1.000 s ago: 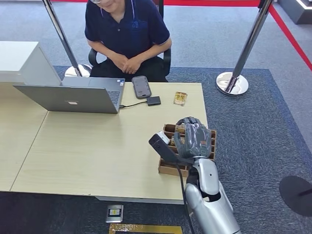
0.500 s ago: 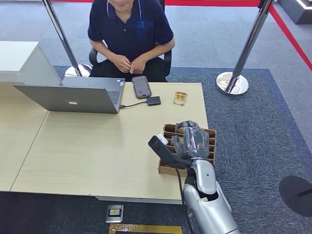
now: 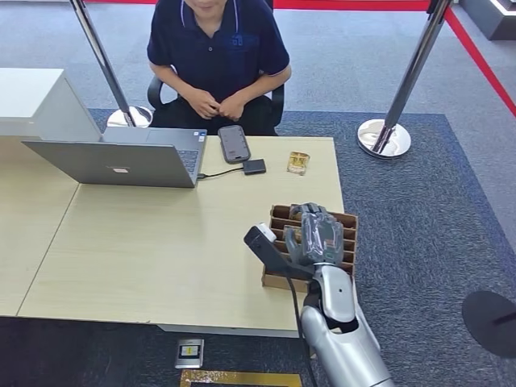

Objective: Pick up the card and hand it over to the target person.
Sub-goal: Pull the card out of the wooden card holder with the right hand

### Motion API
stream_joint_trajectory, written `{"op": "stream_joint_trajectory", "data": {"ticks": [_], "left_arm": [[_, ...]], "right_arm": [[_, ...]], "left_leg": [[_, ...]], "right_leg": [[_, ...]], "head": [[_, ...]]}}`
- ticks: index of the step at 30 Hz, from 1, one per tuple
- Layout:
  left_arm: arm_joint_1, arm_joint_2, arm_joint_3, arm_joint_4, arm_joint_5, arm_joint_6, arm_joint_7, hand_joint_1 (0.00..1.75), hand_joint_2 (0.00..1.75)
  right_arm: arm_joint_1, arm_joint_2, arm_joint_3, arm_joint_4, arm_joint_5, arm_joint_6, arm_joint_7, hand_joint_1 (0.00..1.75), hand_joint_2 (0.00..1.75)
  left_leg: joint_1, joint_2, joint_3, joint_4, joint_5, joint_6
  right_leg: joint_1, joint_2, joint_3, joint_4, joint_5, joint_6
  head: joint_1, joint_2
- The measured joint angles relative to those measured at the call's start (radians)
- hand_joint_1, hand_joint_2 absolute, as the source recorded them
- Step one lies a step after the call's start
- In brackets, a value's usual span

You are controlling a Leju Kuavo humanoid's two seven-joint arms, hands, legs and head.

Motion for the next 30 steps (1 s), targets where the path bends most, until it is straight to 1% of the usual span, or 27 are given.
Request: {"op": "stream_joint_trajectory", "data": {"ticks": [7,15,30], "left_arm": [[0.0,0.002,0.001,0.0,-0.001,0.001,-0.006,0.0,0.0],[0.0,-0.001,-0.001,0.001,-0.004,-0.004,-0.006,0.0,0.0],[0.001,0.0,0.001,0.001,-0.003,-0.003,-0.008,0.0,0.0]], "right_arm": [[-0.006,0.003,-0.001,0.031,0.023,-0.007,0.015,0.83,1.75],[0.002,0.003,-0.007,0.039,0.044,-0.015,0.033,0.82,1.75],[-0.007,0.007,-0.011,0.069,0.062,-0.011,0.028,0.82,1.75]], "left_leg": [[0.0,0.0,0.0,0.0,0.0,0.0],[0.0,0.0,0.0,0.0,0.0,0.0],[0.0,0.0,-0.001,0.0,0.0,0.0]], "right_leg": [[0.0,0.0,0.0,0.0,0.0,0.0],[0.0,0.0,0.0,0.0,0.0,0.0],[0.0,-0.001,0.0,0.0,0.0,0.0]], "head": [[0.0,0.0],[0.0,0.0],[0.0,0.0]]}}
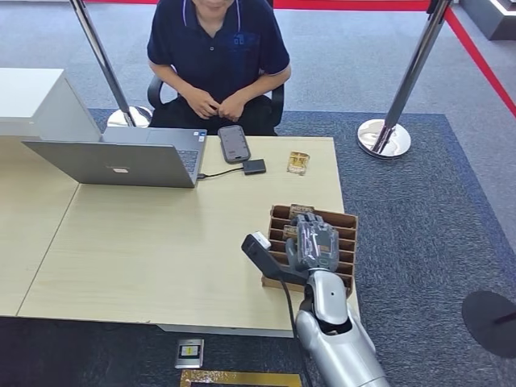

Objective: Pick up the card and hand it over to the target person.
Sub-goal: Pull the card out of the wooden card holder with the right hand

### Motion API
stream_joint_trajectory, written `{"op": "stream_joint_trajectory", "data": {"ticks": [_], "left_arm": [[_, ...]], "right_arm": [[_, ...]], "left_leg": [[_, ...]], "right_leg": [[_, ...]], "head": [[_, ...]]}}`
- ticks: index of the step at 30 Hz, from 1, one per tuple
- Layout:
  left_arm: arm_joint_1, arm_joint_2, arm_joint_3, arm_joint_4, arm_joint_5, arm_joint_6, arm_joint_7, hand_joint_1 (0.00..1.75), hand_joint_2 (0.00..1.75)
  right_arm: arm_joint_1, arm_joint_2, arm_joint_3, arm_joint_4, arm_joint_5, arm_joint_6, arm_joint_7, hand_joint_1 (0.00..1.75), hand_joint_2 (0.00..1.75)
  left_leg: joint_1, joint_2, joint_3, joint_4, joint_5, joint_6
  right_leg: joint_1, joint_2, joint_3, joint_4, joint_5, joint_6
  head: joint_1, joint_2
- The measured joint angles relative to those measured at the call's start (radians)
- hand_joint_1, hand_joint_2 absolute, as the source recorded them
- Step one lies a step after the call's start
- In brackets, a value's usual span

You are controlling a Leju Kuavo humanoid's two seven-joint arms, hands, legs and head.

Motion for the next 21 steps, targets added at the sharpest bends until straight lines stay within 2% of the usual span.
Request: {"op": "stream_joint_trajectory", "data": {"ticks": [6,11,14,21], "left_arm": [[0.0,-0.001,0.003,0.0,0.005,0.0,-0.003,0.0,0.0],[-0.001,-0.001,0.007,-0.001,0.011,-0.002,-0.008,0.0,0.0],[-0.004,-0.006,0.05,-0.003,0.062,-0.013,-0.036,0.0,0.0],[-0.005,-0.005,0.049,0.0,0.059,-0.012,-0.046,0.0,0.0]], "right_arm": [[-0.003,0.005,0.004,0.017,0.002,-0.003,-0.007,0.93,1.75],[-0.01,0.009,0.006,0.032,0.008,-0.012,-0.007,1.25,1.75],[-0.011,0.01,0.007,0.038,0.013,-0.02,-0.005,1.34,1.75],[-0.007,0.01,0.006,0.044,0.02,-0.028,-0.003,1.44,1.75]], "left_leg": [[0.0,0.0,0.001,0.0,0.0,0.0],[0.0,0.0,0.001,0.0,0.0,0.0],[0.0,0.0,0.001,-0.001,0.0,0.0],[0.0,0.0,0.0,0.0,0.001,0.0]], "right_leg": [[0.0,0.0,0.0,0.0,0.0,0.0],[0.0,0.0,0.0,0.0,0.0,0.0],[0.0,0.0,0.001,0.0,0.0,0.0],[0.0,-0.001,0.0,0.0,0.001,0.0]], "head": [[0.0,0.0],[0.0,0.0],[0.0,0.0],[0.0,0.0]]}}
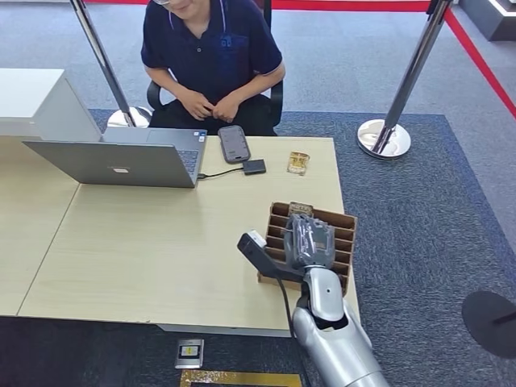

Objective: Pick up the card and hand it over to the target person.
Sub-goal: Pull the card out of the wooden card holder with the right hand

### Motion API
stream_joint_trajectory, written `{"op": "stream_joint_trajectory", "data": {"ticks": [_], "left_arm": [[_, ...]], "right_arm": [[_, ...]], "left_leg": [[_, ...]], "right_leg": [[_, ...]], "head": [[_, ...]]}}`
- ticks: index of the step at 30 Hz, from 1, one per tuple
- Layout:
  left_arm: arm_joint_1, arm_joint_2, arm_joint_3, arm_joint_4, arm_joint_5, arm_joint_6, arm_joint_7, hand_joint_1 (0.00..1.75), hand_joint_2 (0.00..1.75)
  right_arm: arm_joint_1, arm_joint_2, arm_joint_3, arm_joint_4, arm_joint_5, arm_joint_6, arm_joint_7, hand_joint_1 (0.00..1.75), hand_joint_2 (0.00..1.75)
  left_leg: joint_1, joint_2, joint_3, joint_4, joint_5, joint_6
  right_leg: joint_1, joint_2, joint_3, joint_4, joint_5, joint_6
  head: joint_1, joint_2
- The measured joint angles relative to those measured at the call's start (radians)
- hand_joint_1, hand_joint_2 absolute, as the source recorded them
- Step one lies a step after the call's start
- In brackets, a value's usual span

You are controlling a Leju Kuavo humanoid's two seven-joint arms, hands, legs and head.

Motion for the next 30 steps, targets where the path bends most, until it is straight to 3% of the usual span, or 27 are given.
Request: {"op": "stream_joint_trajectory", "data": {"ticks": [9,18,30], "left_arm": [[0.001,0.001,-0.012,0.0,-0.017,0.001,0.005,0.0,0.0],[0.001,0.002,-0.012,0.0,-0.018,0.009,0.004,0.0,0.0],[0.001,0.002,-0.007,0.0,-0.016,0.02,0.005,0.0,0.0]], "right_arm": [[0.007,0.001,0.0,-0.021,0.006,-0.005,-0.005,1.46,1.75],[0.032,-0.031,0.028,-0.193,0.012,0.023,-0.026,1.46,1.75],[-0.014,-0.071,0.073,-0.324,-0.058,0.067,-0.096,1.43,1.75]], "left_leg": [[0.0,0.001,-0.002,0.0,0.002,0.0],[0.0,0.0,-0.001,0.001,0.001,-0.001],[0.0,0.001,-0.002,0.001,0.001,-0.001]], "right_leg": [[0.0,0.0,-0.002,0.0,0.002,0.0],[0.0,-0.001,-0.001,0.001,0.001,0.0],[0.0,0.0,-0.002,0.001,0.001,0.0]], "head": [[0.0,0.0],[0.0,0.0],[0.0,0.0]]}}
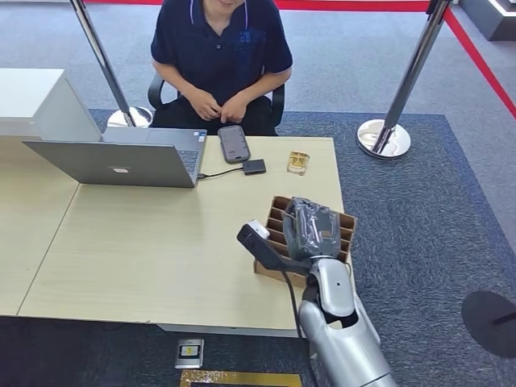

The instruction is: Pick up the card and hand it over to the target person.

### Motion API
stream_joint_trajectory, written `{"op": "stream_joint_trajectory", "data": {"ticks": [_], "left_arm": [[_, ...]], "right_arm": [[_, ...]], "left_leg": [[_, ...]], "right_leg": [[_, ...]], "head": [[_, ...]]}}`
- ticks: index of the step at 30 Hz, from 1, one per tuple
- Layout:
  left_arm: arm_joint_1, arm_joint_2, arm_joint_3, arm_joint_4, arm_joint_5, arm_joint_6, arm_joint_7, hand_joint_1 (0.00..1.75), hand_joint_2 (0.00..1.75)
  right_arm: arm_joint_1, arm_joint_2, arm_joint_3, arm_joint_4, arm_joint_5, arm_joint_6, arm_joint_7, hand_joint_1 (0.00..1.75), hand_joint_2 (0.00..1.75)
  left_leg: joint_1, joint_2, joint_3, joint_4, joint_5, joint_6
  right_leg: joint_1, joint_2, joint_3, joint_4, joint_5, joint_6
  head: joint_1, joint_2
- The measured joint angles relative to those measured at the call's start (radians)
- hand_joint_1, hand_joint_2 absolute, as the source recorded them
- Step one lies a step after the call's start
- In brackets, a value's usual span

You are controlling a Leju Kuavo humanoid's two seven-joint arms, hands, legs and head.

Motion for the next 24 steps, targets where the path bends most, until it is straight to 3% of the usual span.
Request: {"op": "stream_joint_trajectory", "data": {"ticks": [10,19,24], "left_arm": [[0.0,-0.001,-0.001,0.0,-0.004,0.002,0.002,0.0,0.0],[-0.002,-0.003,-0.011,0.002,-0.015,0.003,0.014,0.0,0.0],[-0.003,-0.002,-0.016,0.003,-0.023,0.002,0.018,0.0,0.0]], "right_arm": [[-0.058,0.004,0.025,0.014,-0.048,0.033,-0.022,1.42,1.75],[-0.346,0.116,0.021,0.398,-0.109,0.042,-0.021,1.46,1.75],[-0.412,0.153,0.022,0.487,-0.102,0.028,-0.004,1.45,1.75]], "left_leg": [[0.0,0.0,0.001,0.0,-0.001,0.0],[0.0,0.004,0.001,0.0,0.0,0.0],[0.0,0.002,0.001,0.0,0.001,-0.001]], "right_leg": [[0.0,0.001,0.001,0.0,-0.001,0.0],[0.0,0.005,-0.001,0.002,0.001,0.0],[0.0,0.003,0.0,0.002,0.001,-0.001]], "head": [[0.0,0.0],[0.0,0.0],[0.0,0.0]]}}
